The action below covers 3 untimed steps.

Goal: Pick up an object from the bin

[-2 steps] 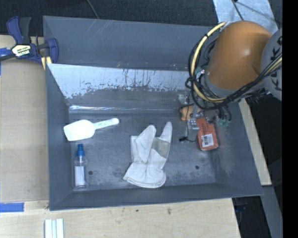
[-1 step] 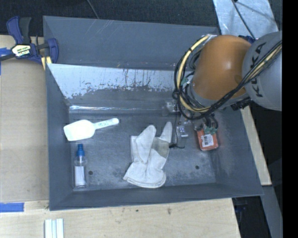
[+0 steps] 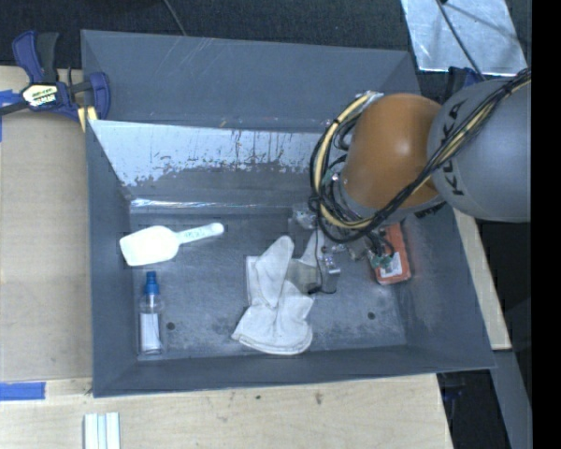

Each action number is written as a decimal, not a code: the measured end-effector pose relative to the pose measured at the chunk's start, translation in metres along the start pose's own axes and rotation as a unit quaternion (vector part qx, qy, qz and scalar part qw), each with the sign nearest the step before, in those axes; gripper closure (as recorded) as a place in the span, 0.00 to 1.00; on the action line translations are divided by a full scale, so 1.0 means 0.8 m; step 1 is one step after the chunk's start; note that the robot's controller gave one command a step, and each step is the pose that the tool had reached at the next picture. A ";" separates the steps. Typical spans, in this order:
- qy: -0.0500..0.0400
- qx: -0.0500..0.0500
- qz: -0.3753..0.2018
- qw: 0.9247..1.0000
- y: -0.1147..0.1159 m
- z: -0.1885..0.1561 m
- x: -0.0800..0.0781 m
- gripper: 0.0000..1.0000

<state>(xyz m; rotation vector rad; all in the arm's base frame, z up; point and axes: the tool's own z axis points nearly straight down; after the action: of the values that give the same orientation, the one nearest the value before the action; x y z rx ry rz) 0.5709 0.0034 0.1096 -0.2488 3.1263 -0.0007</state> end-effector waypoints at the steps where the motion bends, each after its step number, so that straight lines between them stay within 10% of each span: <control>1: 0.002 0.000 -0.042 0.999 0.003 0.019 0.000 0.00; 2: -0.004 0.000 -0.119 0.993 0.006 0.039 -0.009 1.00; 3: -0.004 0.000 -0.119 0.993 0.006 0.039 -0.009 1.00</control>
Offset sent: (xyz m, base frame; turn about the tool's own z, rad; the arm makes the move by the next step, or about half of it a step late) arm 0.0025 0.0059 -0.0351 -0.2415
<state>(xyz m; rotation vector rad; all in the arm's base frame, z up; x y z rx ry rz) 0.5774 0.0094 0.0787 -0.6166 3.0679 -0.0004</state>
